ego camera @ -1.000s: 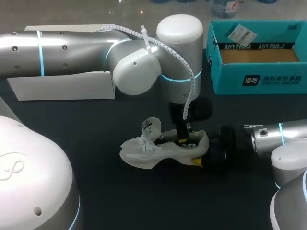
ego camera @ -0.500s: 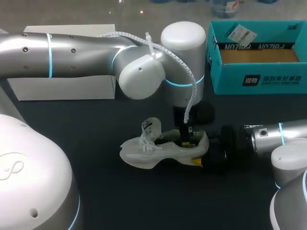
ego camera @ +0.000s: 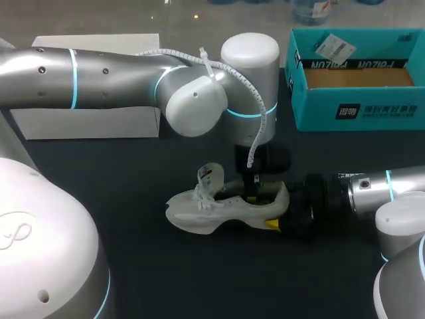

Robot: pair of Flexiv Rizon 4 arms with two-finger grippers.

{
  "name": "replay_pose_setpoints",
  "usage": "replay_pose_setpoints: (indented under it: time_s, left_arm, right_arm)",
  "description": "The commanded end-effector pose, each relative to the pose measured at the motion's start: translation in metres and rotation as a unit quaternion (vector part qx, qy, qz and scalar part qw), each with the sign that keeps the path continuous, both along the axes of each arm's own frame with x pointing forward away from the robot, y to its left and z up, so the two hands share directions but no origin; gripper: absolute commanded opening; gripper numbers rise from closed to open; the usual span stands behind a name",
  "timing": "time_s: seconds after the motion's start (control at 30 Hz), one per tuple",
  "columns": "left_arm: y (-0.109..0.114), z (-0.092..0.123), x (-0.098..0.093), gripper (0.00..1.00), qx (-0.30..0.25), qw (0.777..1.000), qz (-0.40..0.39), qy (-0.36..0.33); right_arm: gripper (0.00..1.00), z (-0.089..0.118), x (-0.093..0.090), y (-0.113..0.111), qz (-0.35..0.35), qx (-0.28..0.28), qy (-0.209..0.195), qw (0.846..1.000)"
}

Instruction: Take the shoe out of the shoebox, open the shoe tongue, remove and reinsert the insole, then place the shoe into the shoebox

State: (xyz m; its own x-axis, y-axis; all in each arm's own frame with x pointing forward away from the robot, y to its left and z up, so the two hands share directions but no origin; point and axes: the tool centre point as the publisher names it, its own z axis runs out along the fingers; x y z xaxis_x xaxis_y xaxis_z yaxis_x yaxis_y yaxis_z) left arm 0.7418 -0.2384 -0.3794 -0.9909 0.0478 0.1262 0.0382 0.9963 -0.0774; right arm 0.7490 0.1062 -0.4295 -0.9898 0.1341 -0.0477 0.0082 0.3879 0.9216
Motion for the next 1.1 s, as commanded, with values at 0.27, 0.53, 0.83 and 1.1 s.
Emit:
replay_pose_setpoints:
  time_s: [0.27, 0.53, 0.83, 1.1]
  left_arm:
    - [0.015, -0.018, -0.018, 0.00, -0.008, 1.000, -0.003, 0.014]
    - [0.015, -0.024, -0.024, 0.28, -0.008, 1.000, -0.008, 0.022]
    - [0.006, -0.040, -0.018, 0.42, -0.003, 1.000, 0.003, -0.002]
    - [0.001, -0.060, -0.024, 0.46, -0.014, 0.999, 0.009, -0.033]
  right_arm:
    - [0.00, -0.002, 0.001, 0.001, 0.000, -0.001, 0.000, 1.000]
    - [0.00, -0.002, 0.001, 0.001, 0.000, -0.001, 0.000, 1.000]
    - [0.00, -0.002, 0.001, 0.001, 0.000, -0.001, 0.000, 1.000]
    - [0.00, -0.002, 0.001, 0.001, 0.000, -0.001, 0.000, 1.000]
